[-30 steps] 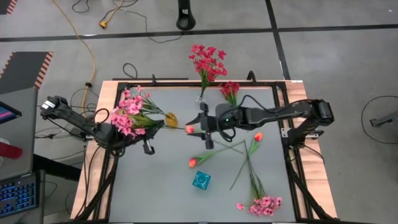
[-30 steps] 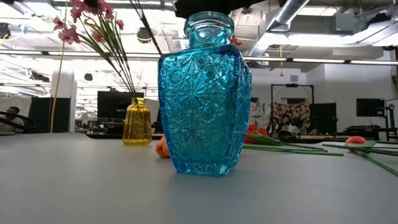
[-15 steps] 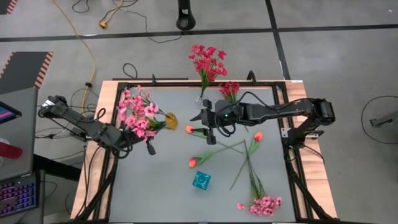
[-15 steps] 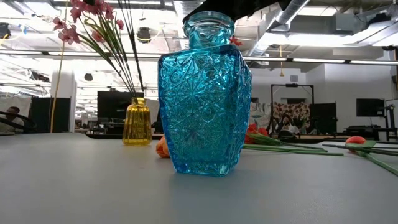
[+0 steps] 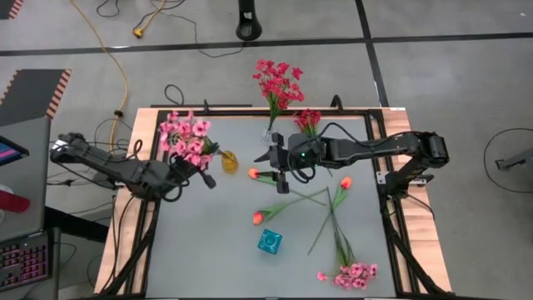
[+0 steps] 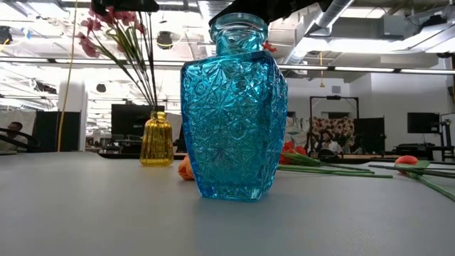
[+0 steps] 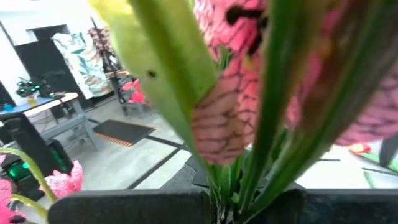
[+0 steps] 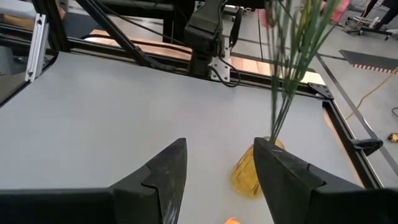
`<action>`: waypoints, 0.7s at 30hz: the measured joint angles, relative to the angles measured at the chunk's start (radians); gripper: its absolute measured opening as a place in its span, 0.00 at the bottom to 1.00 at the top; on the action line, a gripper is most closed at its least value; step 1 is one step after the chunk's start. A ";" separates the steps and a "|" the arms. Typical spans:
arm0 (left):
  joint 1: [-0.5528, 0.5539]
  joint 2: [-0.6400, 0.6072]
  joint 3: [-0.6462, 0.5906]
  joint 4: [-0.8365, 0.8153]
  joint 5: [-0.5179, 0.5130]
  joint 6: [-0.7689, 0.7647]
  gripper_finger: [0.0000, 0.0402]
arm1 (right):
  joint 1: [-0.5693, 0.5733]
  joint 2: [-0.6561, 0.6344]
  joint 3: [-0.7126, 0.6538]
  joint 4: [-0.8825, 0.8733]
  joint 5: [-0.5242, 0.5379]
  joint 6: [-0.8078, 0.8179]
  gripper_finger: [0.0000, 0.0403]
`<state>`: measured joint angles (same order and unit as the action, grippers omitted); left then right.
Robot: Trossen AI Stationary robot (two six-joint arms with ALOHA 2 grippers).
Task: Sort flowers into vase by color
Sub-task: Put the left pink flowers into the yellow vase
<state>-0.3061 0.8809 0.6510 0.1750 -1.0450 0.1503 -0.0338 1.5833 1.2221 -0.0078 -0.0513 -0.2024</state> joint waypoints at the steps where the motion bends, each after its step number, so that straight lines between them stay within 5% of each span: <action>1: 0.011 0.002 0.000 0.004 0.016 -0.001 0.02 | 0.000 0.000 0.000 0.000 0.000 0.000 0.52; 21: 0.110 0.005 0.000 -0.013 0.082 -0.098 0.02 | 0.000 0.000 0.000 0.000 0.000 -0.008 0.52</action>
<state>-0.1963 0.8856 0.6510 0.1623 -0.9630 0.0527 -0.0338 1.5833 1.2221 -0.0082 -0.0513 -0.2100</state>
